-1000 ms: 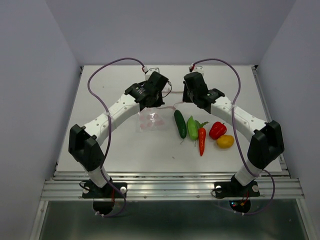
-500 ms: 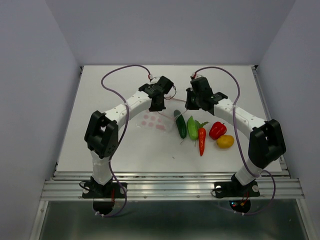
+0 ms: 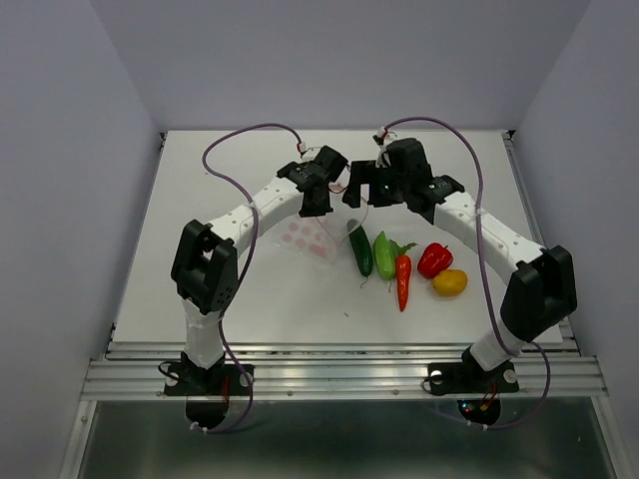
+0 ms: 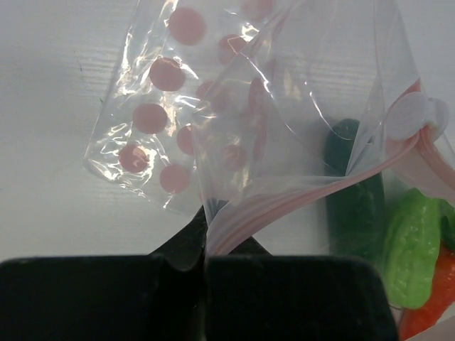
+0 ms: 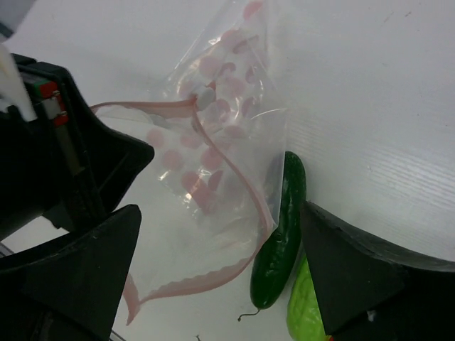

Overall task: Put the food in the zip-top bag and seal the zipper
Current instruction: Pick up the fake vegetable at the center of the board.

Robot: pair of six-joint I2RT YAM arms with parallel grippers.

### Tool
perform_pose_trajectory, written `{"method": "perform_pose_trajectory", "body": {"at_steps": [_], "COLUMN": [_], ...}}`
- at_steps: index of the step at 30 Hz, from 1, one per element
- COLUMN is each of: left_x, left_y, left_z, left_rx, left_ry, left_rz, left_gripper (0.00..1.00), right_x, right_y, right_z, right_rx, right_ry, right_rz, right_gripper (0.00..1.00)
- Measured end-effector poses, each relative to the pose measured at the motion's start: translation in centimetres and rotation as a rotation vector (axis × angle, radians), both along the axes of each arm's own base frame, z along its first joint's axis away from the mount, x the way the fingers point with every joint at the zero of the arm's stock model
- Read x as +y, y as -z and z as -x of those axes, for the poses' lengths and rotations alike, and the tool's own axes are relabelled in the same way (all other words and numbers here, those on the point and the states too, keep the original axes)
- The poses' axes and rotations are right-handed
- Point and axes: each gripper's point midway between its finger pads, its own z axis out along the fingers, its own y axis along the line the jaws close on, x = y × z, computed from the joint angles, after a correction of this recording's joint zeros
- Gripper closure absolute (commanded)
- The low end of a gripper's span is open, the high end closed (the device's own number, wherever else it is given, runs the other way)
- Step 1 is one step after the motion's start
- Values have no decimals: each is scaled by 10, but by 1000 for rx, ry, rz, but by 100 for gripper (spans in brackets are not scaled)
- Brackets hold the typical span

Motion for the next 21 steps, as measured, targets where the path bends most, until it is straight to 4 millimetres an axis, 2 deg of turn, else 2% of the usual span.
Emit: {"method": "perform_pose_trajectory", "body": {"at_steps": [3, 6, 7, 10, 13, 15, 21], "left_x": [0, 0, 0, 1, 1, 2, 1], "left_y": [-2, -4, -4, -4, -4, -4, -5], "left_z": [0, -1, -1, -1, -1, -1, -1], "left_rx": [1, -3, -4, -4, -4, -4, -7], "left_ry": [0, -2, -2, -4, -4, -4, -4], "left_rz": [-1, 0, -1, -4, -5, -5, -3], "left_gripper": [100, 100, 100, 100, 100, 100, 100], "right_x": [-1, -12, -23, -50, -73, -85, -93], "right_y": [-21, -41, -49, -53, -39, -16, 46], "right_z": [5, 11, 16, 26, 35, 38, 45], "right_rx": [-41, -92, -119, -142, -126, -84, 72], "right_ry": [-7, 20, 52, 133, 208, 250, 258], "right_rz": [-24, -41, -49, -45, -19, 19, 126], "right_gripper": [0, 0, 0, 0, 0, 0, 1]}}
